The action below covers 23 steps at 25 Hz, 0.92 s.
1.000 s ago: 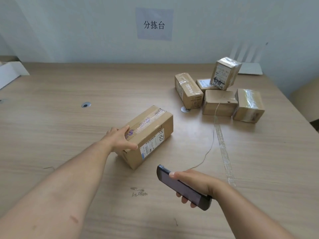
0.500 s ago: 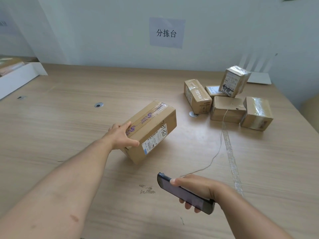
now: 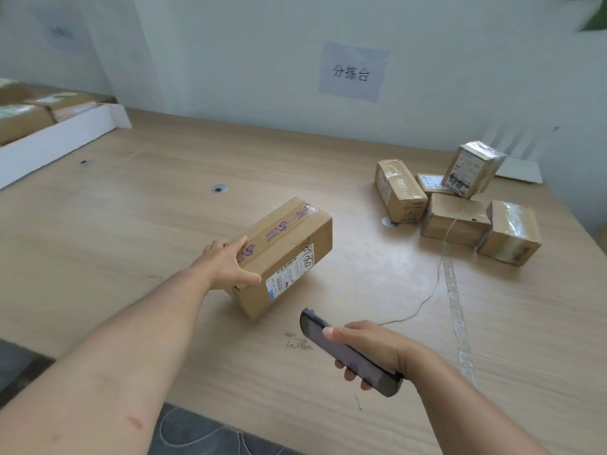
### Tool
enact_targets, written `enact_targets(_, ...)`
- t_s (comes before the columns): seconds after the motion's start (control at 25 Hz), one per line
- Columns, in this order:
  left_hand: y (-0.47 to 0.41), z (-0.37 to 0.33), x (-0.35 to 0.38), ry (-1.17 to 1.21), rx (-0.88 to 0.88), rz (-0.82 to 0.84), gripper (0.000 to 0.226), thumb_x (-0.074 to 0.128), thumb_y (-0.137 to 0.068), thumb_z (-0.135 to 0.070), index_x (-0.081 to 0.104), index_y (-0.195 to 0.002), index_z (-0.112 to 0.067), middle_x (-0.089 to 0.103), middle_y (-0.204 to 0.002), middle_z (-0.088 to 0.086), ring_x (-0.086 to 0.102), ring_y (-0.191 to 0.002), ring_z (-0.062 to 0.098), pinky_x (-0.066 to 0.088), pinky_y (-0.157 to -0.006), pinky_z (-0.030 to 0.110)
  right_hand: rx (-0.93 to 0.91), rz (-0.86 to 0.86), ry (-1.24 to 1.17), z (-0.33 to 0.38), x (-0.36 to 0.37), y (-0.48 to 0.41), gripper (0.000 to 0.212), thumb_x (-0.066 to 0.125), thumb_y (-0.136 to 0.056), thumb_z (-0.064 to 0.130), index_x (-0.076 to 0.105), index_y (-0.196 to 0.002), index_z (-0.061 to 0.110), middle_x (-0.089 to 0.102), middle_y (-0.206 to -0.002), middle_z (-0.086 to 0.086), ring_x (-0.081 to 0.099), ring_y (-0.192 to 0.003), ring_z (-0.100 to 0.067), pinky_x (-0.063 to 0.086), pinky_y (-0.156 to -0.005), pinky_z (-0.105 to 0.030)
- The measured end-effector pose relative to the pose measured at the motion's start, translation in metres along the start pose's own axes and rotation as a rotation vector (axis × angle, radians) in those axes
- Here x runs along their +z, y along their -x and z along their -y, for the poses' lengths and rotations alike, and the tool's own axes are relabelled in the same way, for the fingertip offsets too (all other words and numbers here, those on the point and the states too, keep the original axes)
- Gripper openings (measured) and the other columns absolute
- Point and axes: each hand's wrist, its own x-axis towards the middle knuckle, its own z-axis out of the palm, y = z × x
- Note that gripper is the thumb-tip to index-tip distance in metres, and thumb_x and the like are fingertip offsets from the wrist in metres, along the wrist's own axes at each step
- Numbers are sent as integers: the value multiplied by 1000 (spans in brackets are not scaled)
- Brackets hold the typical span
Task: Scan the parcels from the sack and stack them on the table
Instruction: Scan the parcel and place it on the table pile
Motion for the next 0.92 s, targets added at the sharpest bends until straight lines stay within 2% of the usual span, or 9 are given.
enact_targets(0.2,72,46,-5,65,-173,-102,109,70,-60,-55,14,-151,-38,31,-141,5,25,-135,23,33,-105,38,-105,89,75,26,22,-1,47,58,-95,51,61,-111,6,66,-88,-10,62,-72,-23,50,-62,-35)
enact_targets(0.36,142,90,-15,66,-351,-198,110,70,-58,-58,15,-151,-38,33,-140,8,30,-134,25,34,-109,39,-209,230,174,44,59,0,44,56,-96,49,62,-110,7,66,-89,-10,63,-71,-21,51,-60,-34)
enact_targets(0.52,208,127,-20,114,-492,-274,115,65,-50,-61,15,-151,-38,31,-143,6,28,-137,24,31,-111,40,-279,345,256,50,104,-8,45,56,-95,51,62,-110,8,68,-90,-10,65,-73,-21,54,-62,-35)
enact_targets(0.6,238,145,-18,134,-553,-313,114,63,-50,-61,16,-151,-39,31,-145,4,29,-136,23,32,-110,39,-297,402,320,54,125,-14,51,58,-92,56,63,-109,7,70,-90,-13,66,-74,-24,55,-65,-38)
enact_targets(0.68,268,163,-16,164,-611,-351,113,64,-50,-59,17,-151,-38,32,-143,2,34,-131,20,35,-107,38,-305,468,394,62,148,-19,70,60,-80,67,63,-108,3,72,-91,-21,66,-76,-31,55,-70,-43)
enact_targets(0.76,294,181,-16,206,-663,-365,113,67,-52,-57,17,-151,-37,33,-139,0,40,-121,17,43,-100,38,-310,545,426,73,172,-26,77,61,-75,70,63,-107,0,71,-85,-20,63,-75,-33,53,-67,-42)
enact_targets(0.84,316,203,-19,248,-719,-379,113,68,-52,-57,16,-151,-38,31,-136,-1,41,-116,17,48,-95,39,-323,604,423,89,199,-32,60,61,-85,63,63,-101,5,68,-79,-11,63,-70,-26,52,-61,-38)
enact_targets(0.92,332,230,-27,248,-772,-401,113,67,-53,-57,15,-151,-37,28,-142,1,39,-123,20,43,-99,38,-341,646,452,108,229,-40,47,60,-89,58,63,-94,12,68,-71,-4,63,-62,-20,52,-60,-36)
